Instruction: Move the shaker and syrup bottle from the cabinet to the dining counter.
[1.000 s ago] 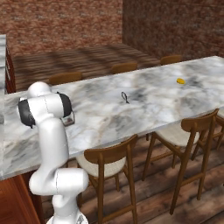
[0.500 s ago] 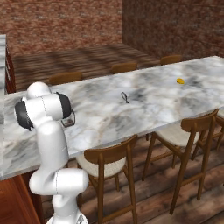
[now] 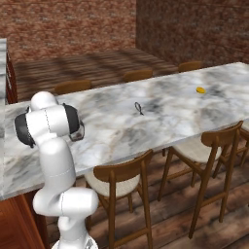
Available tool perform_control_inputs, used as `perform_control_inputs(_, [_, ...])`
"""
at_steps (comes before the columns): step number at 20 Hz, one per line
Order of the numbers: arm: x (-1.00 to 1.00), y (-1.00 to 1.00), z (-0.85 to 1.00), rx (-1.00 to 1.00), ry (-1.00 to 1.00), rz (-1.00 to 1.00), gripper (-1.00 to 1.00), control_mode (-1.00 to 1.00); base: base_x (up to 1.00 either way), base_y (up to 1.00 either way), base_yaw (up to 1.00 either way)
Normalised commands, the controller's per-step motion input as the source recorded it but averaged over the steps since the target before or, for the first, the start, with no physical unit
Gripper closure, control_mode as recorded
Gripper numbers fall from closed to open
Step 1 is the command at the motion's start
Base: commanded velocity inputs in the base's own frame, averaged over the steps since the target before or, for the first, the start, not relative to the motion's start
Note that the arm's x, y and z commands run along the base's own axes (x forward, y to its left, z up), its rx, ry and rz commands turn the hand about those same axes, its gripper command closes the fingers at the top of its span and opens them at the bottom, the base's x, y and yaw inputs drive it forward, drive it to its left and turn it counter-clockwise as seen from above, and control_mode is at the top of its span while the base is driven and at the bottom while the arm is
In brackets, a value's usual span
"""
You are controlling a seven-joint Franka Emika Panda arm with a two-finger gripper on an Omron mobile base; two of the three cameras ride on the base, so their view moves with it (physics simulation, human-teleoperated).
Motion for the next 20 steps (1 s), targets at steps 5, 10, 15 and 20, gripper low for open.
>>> perform_control_inputs(5, [-0.10,0.00,-0.23,0.01,-0.11,-0.02,-1.00,-1.00,0.00,0.00,0.00])
perform_control_inputs(10, [0.00,0.04,-0.19,0.00,-0.09,-0.01,-1.00,-1.00,0.00,0.00,0.00])
perform_control_inputs(15, [-0.05,0.05,-0.12,0.02,-0.10,-0.01,-1.00,-1.00,0.00,0.00,0.00])
perform_control_inputs(20, [-0.10,0.08,-0.05,0.05,-0.09,-0.01,-1.00,-1.00,0.00,0.00,0.00])
